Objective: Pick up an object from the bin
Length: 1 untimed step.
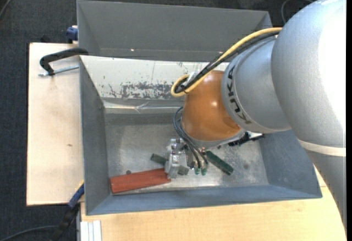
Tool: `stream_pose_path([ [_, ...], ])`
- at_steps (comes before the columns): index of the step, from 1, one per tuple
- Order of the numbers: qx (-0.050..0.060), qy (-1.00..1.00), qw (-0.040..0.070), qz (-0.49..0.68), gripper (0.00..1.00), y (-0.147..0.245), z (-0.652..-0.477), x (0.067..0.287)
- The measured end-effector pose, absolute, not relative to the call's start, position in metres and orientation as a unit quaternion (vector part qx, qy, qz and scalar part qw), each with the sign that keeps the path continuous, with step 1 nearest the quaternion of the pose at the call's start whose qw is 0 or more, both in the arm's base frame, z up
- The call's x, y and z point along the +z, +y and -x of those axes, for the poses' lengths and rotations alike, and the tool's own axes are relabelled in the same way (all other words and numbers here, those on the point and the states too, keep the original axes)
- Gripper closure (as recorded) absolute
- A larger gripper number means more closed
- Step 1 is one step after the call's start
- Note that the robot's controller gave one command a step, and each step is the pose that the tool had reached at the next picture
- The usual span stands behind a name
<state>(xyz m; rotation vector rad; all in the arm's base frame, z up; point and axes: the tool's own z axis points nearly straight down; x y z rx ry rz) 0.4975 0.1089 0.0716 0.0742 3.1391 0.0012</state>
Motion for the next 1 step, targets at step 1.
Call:
stream_pose_path([
  [1, 0.004, 1.0, 0.006, -0.012, 1.0, 0.1991, -0.5149, 0.2178],
])
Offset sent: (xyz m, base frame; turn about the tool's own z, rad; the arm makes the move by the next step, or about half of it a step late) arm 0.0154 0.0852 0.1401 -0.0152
